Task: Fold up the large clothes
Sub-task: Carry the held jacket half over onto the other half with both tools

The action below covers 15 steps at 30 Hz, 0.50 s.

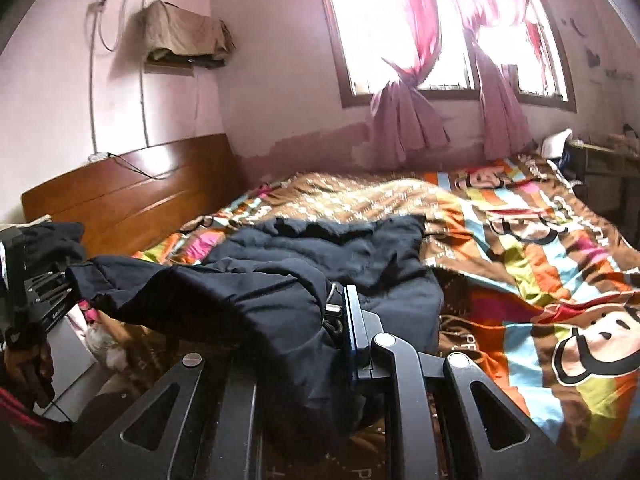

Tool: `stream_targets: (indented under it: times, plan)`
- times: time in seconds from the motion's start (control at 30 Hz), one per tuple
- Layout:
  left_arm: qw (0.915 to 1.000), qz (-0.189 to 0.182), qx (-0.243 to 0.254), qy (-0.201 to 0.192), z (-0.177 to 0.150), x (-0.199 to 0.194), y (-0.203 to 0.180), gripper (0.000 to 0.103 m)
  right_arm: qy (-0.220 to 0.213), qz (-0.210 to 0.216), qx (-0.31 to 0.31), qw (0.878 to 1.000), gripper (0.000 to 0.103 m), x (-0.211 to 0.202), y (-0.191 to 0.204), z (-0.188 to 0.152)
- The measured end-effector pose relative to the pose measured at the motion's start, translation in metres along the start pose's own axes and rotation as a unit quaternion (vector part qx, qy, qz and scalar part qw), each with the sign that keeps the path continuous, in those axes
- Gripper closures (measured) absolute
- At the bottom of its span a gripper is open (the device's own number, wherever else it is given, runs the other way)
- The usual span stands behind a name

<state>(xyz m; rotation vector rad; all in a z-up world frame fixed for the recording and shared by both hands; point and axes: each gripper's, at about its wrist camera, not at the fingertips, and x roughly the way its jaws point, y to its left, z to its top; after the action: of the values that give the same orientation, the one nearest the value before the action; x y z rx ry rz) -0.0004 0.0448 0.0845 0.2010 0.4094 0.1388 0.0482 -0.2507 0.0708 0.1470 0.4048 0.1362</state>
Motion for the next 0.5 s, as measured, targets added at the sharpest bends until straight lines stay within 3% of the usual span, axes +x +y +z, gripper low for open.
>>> stream_targets:
  times: [0.23,0.5]
  plan:
    - [0.9997,-0.008,0.012,-0.021,0.019,-0.02,0.005,0.096,-0.033,0.001,0.003,0.999,0.089,-0.036,0.012,0.008]
    - [0.997,-0.039,0.045,0.05,0.03,0.029,-0.015,0.096,0.021,-0.019,0.051,0.998,0.089,0.008,-0.015,0.001]
